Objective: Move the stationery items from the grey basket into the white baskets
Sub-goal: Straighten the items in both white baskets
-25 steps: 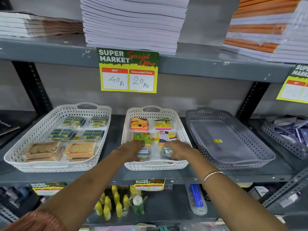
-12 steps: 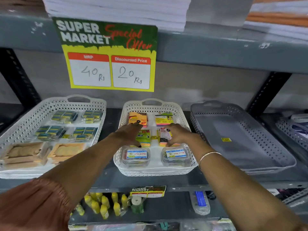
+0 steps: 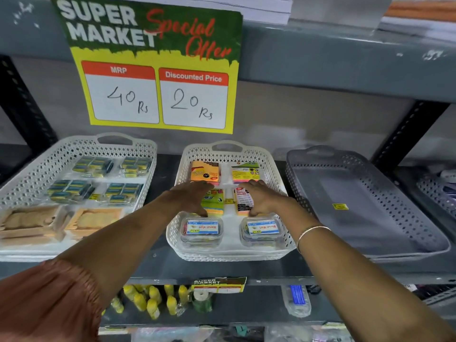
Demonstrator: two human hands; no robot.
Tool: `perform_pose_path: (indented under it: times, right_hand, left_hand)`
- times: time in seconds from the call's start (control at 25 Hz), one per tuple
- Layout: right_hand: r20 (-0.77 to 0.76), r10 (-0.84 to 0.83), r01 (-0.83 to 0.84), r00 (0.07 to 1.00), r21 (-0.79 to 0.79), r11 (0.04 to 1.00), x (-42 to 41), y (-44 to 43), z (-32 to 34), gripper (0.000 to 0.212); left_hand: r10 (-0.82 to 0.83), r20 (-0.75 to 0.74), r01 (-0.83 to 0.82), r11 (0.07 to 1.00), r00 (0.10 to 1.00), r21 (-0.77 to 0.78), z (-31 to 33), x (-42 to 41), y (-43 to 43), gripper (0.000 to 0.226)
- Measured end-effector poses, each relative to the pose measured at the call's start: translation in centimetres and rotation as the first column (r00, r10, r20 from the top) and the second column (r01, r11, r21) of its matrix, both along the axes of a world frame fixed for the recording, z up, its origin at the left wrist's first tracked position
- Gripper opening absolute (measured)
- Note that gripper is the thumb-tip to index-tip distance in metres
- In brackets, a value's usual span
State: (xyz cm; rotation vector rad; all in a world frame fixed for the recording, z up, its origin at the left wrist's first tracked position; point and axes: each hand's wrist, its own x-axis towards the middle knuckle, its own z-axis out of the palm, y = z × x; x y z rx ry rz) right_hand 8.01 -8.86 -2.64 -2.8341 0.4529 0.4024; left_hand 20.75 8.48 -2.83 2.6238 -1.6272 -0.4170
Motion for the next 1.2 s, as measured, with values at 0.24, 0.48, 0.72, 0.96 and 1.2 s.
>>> perform_pose_path:
  times: [0.24,0.48,0.72,0.96,1.2]
  right_hand:
    - [-0.029,-0.015,0.016,0.999,0.039,0.999,0.3,-0.2,0.0,0.102]
    - [0.181,0.001,-0.015,0.983,0.073,0.997,2.6,2.1,3.7,0.093]
    - [0.44,0.126,-0.171,0.889,0.063,0.983,6.9,11.7,8.8,0.068]
    - [0.161,0.259,-0.269,0.952,0.043,0.962,11.3,25.5,5.7,0.073]
    - [0.028,0.246,-0.244,0.969,-0.056,0.968,12.5,30.2,2.4,0.075]
  left_hand:
    - [-0.006,0.007,0.006,1.0,1.0,0.009,-0.1,0.2,-0.3,0.092]
    - [0.069,0.111,-0.04,0.969,0.991,-0.242,3.7,-0.7,2.8,0.092]
    - [0.329,0.156,-0.262,0.903,0.931,-0.34,8.9,4.0,14.4,0.063]
    - [0.344,0.022,-0.344,0.931,0.939,0.122,7.3,8.9,27.2,0.086]
    - [0.171,0.079,-0.179,0.978,0.982,0.106,3.0,10.7,30.7,0.059]
